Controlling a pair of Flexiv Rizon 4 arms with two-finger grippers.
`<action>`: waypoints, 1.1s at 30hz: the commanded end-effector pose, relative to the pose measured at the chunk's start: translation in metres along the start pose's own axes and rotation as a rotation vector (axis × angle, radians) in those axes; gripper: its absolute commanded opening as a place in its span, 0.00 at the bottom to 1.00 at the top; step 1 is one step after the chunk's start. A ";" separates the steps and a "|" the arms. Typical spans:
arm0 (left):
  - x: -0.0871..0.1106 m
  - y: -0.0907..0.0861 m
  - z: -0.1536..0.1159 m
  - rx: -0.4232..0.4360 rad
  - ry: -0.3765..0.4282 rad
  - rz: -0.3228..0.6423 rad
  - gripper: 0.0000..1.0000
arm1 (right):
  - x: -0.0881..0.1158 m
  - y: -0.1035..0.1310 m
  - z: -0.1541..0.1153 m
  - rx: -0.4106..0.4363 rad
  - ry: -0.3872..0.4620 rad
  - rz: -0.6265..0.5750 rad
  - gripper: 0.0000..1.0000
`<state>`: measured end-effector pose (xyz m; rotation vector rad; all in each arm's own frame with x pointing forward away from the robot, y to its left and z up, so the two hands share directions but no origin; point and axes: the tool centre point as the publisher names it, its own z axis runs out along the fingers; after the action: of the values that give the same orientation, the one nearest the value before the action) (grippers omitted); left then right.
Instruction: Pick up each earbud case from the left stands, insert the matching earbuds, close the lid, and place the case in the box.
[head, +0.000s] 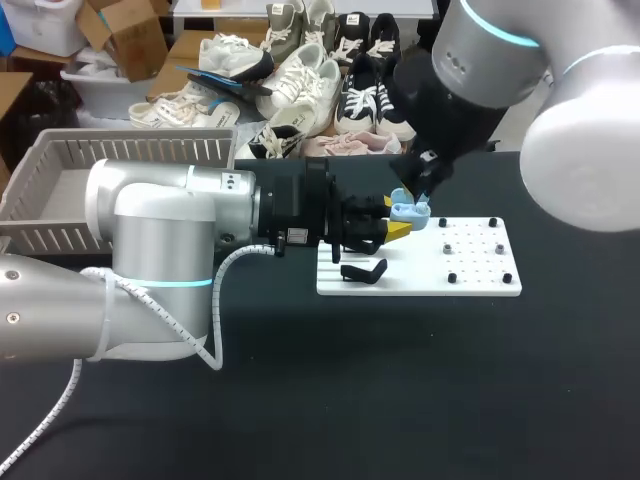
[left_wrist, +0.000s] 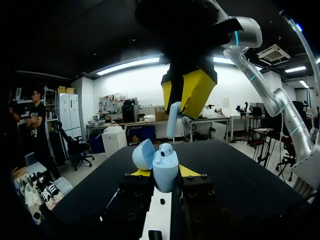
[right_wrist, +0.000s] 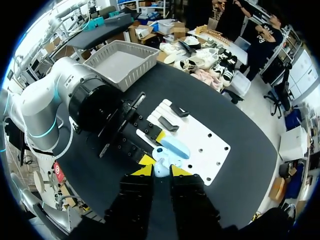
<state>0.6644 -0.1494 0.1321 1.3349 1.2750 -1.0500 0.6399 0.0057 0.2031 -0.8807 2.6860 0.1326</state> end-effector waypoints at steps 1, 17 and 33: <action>0.001 -0.001 0.001 -0.007 -0.002 0.001 0.00 | -0.005 0.000 0.004 -0.002 0.012 -0.001 0.00; 0.001 -0.001 0.001 -0.007 -0.002 0.001 0.00 | -0.004 0.000 0.010 -0.014 0.019 -0.009 0.00; 0.001 -0.001 0.001 -0.007 -0.002 0.001 0.00 | -0.005 0.002 0.019 -0.020 0.033 -0.009 0.00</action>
<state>0.6644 -0.1494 0.1321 1.3349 1.2749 -1.0499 0.6463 0.0116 0.1875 -0.9100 2.7108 0.1480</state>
